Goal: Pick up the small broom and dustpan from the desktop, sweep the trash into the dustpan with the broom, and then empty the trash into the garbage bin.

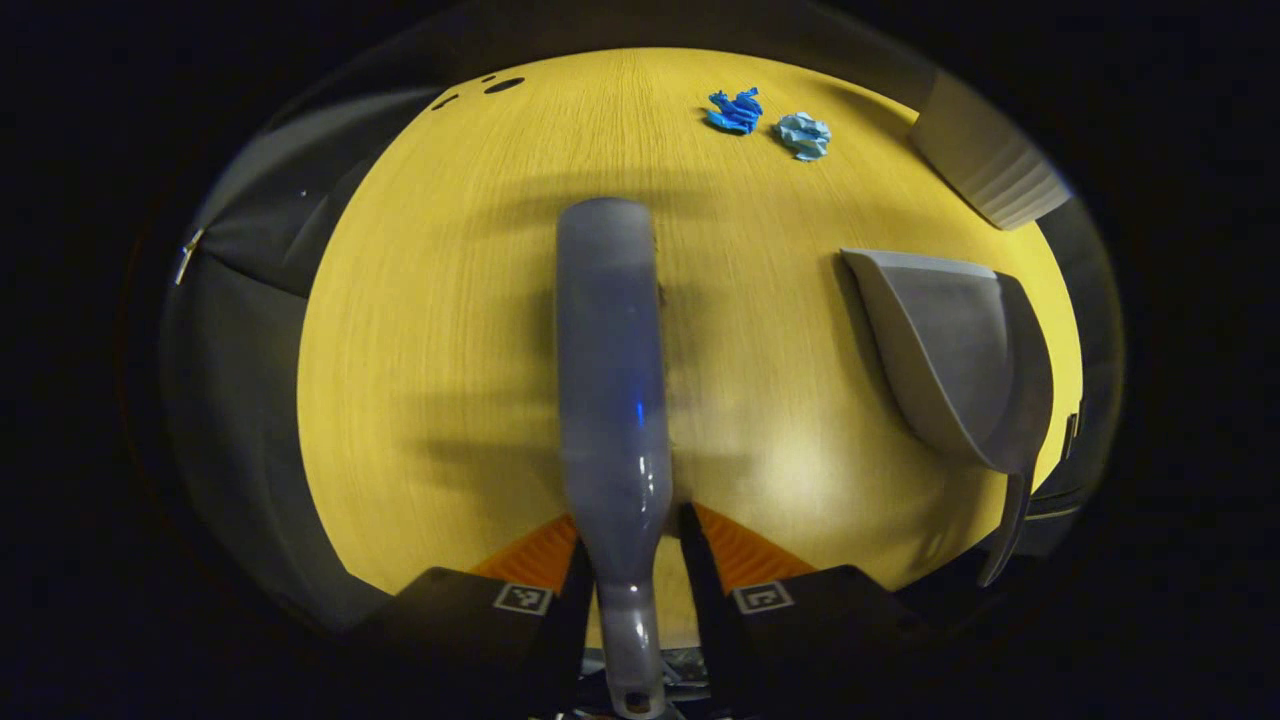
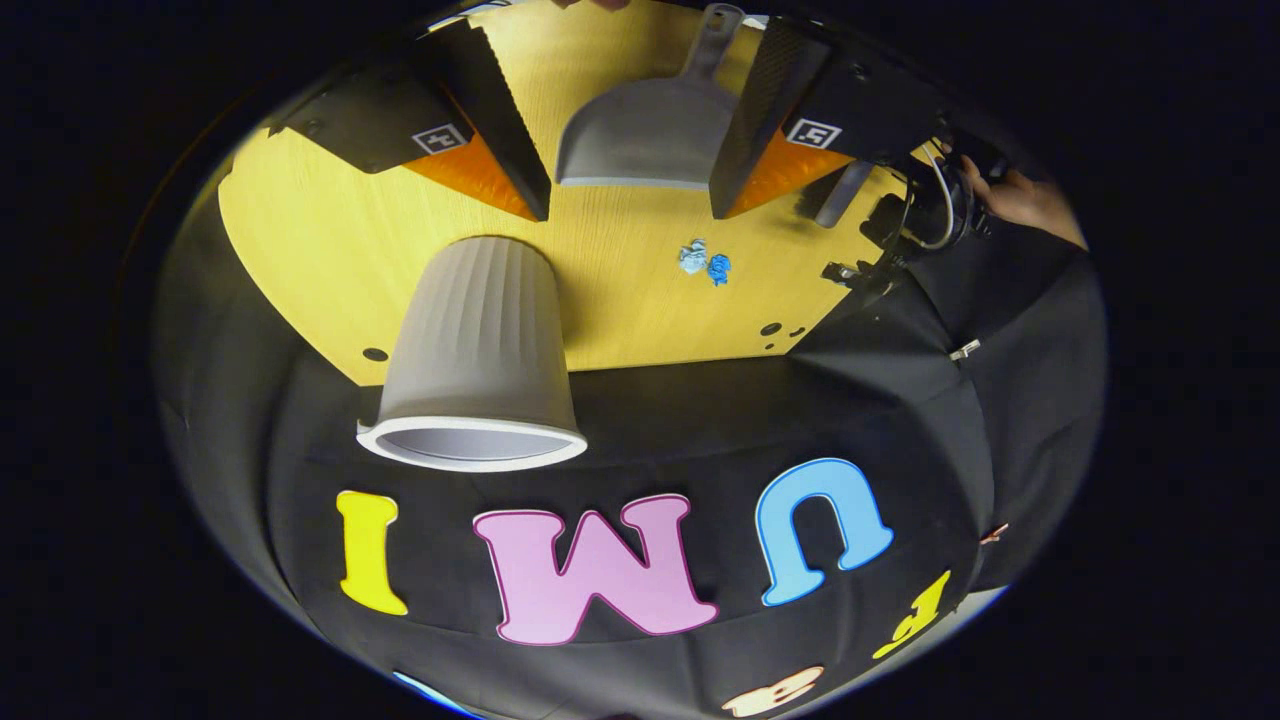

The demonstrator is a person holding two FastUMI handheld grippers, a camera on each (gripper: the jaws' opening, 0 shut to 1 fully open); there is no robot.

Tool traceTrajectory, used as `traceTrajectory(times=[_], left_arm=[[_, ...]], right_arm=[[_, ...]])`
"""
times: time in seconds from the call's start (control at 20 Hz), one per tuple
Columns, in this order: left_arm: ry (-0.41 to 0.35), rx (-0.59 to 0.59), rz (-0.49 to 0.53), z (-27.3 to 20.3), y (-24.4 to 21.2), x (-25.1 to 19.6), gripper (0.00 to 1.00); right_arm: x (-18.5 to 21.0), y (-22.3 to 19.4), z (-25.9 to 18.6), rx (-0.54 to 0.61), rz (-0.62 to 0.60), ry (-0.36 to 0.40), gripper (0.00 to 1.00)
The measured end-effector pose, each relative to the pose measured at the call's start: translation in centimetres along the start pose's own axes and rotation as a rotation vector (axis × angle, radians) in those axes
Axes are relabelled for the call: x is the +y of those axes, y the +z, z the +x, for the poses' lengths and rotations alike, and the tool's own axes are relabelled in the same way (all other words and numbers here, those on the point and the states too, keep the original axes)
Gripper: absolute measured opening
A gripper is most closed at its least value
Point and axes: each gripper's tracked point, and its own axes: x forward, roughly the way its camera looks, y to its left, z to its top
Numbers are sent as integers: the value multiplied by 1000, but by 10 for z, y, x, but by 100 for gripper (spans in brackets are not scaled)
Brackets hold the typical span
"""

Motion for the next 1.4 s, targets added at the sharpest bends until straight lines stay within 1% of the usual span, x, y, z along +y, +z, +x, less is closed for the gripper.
traceTrajectory(times=[0.05,0.15,0.25,0.3,0.35,0.4,0.45,0.5,0.65,0.75,0.9,0.95,1.0,1.05,1.15,1.25,1.4], left_arm=[[-5,-6,-11,0,2,0,45],[-4,-4,-25,-1,0,2,33],[-9,12,-30,-1,-5,1,29],[-15,0,-25,-1,-3,0,28],[-22,-12,-11,-1,-2,-1,22],[-27,-22,4,-1,-2,-1,22],[-34,-36,12,-2,-2,-1,25],[-45,-49,10,-2,-2,-1,24],[-70,-100,-39,-3,-1,1,24],[-83,-128,-54,-3,-1,1,24],[-95,-154,-85,-3,0,1,24],[-97,-159,-77,-3,-1,1,27],[-96,-163,-68,-3,0,1,24],[-90,-169,-57,-2,0,1,24],[-76,-178,-34,-2,0,1,24],[-63,-182,-18,-1,0,1,24],[-51,-174,-3,-1,0,1,24]], right_arm=[[1,-1,-1,4,-5,-10,99],[3,-7,-4,31,-33,-30,99],[10,-11,-8,54,-52,-28,99],[14,-14,-9,70,-57,-26,99],[18,-17,-10,88,-61,-25,99],[24,-20,-11,109,-63,-18,99],[31,-26,-11,139,-67,-4,99],[38,-36,-12,187,-73,17,99],[47,-66,-11,335,-129,28,99],[54,-86,-8,407,-100,26,99],[60,-105,-10,481,-62,-17,99],[59,-111,-10,501,-58,-33,99],[59,-117,-12,522,-57,-49,99],[56,-124,-15,545,-58,-74,99],[55,-137,-17,575,-28,-98,98],[59,-152,-17,610,-1,-102,98],[55,-173,0,648,-52,-103,98]])
